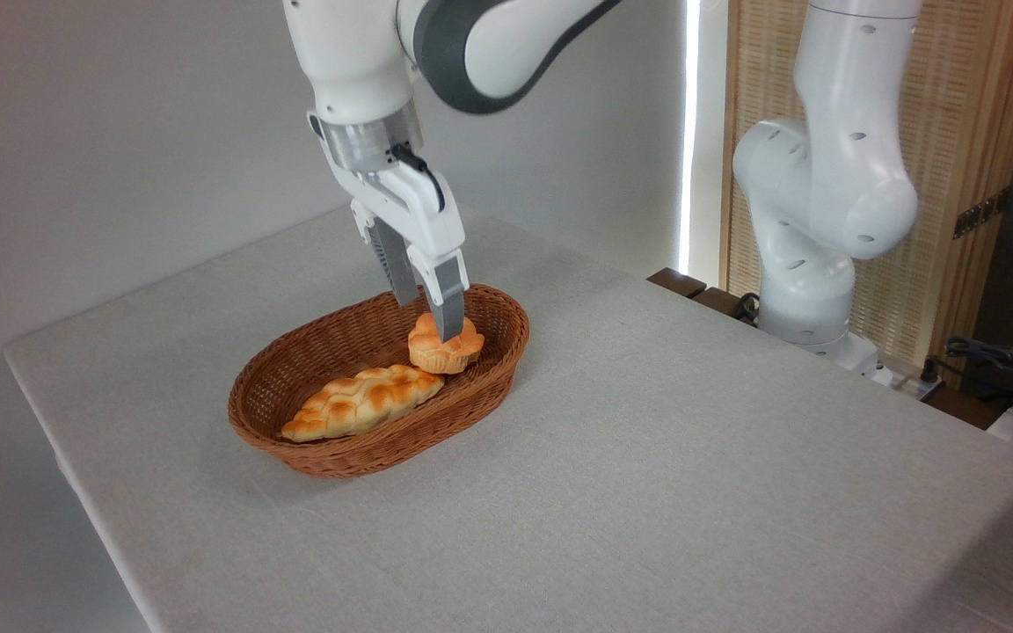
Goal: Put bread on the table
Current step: 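Lower the open gripper around the small round bun, then close the gripper on the bun and lift it from the basket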
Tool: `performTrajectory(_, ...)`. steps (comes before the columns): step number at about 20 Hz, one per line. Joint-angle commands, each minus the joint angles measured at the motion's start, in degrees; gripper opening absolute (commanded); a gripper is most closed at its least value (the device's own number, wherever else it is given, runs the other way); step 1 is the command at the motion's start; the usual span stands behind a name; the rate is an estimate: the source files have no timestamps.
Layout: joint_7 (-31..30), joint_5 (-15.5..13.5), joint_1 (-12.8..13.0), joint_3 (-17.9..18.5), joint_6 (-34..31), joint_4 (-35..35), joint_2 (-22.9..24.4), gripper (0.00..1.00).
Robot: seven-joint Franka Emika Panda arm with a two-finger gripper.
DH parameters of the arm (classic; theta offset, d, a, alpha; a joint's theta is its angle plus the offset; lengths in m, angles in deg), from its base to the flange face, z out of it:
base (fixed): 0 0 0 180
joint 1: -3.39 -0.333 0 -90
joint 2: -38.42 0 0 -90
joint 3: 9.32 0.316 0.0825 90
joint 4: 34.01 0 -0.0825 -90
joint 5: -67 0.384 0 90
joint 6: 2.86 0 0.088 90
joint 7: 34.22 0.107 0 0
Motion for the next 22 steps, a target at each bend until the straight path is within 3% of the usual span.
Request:
performTrajectory(1, -0.8, -0.7, 2.1, 0.4, 6.9, -5.3, 1.2, 1.0)
performTrajectory(5, -0.5, 2.8, 2.1, -1.4, 11.4, -8.1, 1.1, 1.0)
performTrajectory(8, -0.5, 3.0, 2.1, -1.5, 11.7, -8.9, 1.0, 0.97)
performTrajectory(9, -0.5, 3.0, 2.1, -1.5, 11.7, -8.9, 1.0, 0.8)
performTrajectory(11, -0.4, 2.9, 2.1, -1.5, 11.7, -8.9, 1.0, 0.6)
performTrajectory(15, -0.2, 2.9, 2.1, -1.5, 11.2, -8.8, 1.1, 0.36)
performTrajectory(22, -0.1, 3.1, 2.0, -1.4, 10.8, -8.4, 1.3, 0.32)
